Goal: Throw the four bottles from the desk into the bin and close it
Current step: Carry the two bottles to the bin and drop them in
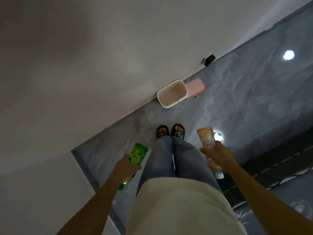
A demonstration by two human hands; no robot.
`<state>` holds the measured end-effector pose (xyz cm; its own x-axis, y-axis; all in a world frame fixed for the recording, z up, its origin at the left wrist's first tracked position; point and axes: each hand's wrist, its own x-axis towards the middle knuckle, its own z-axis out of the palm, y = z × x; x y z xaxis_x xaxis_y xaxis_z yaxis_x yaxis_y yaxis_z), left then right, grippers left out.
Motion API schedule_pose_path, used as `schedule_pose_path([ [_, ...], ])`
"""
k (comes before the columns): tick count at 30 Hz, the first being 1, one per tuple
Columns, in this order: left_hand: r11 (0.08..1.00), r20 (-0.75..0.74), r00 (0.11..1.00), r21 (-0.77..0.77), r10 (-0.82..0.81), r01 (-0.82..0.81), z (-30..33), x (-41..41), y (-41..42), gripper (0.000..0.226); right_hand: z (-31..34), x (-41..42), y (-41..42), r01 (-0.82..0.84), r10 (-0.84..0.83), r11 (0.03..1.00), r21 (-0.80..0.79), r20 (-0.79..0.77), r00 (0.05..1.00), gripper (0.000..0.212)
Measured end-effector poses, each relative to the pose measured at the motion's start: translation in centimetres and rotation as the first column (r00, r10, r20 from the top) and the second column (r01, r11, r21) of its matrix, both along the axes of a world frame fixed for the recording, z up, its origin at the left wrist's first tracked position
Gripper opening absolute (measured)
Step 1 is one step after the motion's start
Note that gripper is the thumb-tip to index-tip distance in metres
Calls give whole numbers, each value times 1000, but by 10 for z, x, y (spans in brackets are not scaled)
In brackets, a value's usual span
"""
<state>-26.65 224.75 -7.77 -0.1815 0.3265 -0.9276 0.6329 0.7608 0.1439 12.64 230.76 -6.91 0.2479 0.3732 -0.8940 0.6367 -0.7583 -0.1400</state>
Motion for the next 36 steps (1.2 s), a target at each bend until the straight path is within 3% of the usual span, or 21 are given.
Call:
schedule_pose_path([
  [3,1000,34,999,11,14,-14,-19,7,19,50,-20,-21,39,49,-44,996,75,-70,997,66],
  [6,997,80,997,76,-22,16,-48,23,63,36,-50,-42,73,318,-292,941,118,-192,937,60],
  [9,984,108,994,178,-28,8,-83,45,116,26,-88,-66,111,561,-500,816,137,-317,806,60],
  [13,958,127,991,286,-40,2,-159,70,184,33,-171,-91,159,780,-671,614,125,-437,598,10],
  [14,949,129,991,316,-32,-11,-183,74,199,36,-198,-97,171,818,-700,566,105,-463,544,5],
  [16,926,122,992,377,-29,-19,-229,82,226,32,-250,-107,192,873,-749,482,67,-485,451,11],
  [19,892,91,996,451,-24,-20,-297,87,256,32,-333,-118,218,919,-797,395,20,-490,353,38],
  [25,817,22,994,572,-103,72,-401,86,284,53,-457,-135,257,939,-829,343,-32,-480,287,42],
  [28,776,-17,990,620,-137,117,-432,85,284,52,-497,-143,272,944,-842,329,-35,-463,276,40],
  [31,763,-20,990,635,-139,120,-451,84,285,51,-529,-146,288,942,-865,328,-70,-424,269,51],
  [36,733,-17,984,665,-176,143,-469,85,285,53,-566,-150,303,953,-895,268,-141,-403,192,60],
])
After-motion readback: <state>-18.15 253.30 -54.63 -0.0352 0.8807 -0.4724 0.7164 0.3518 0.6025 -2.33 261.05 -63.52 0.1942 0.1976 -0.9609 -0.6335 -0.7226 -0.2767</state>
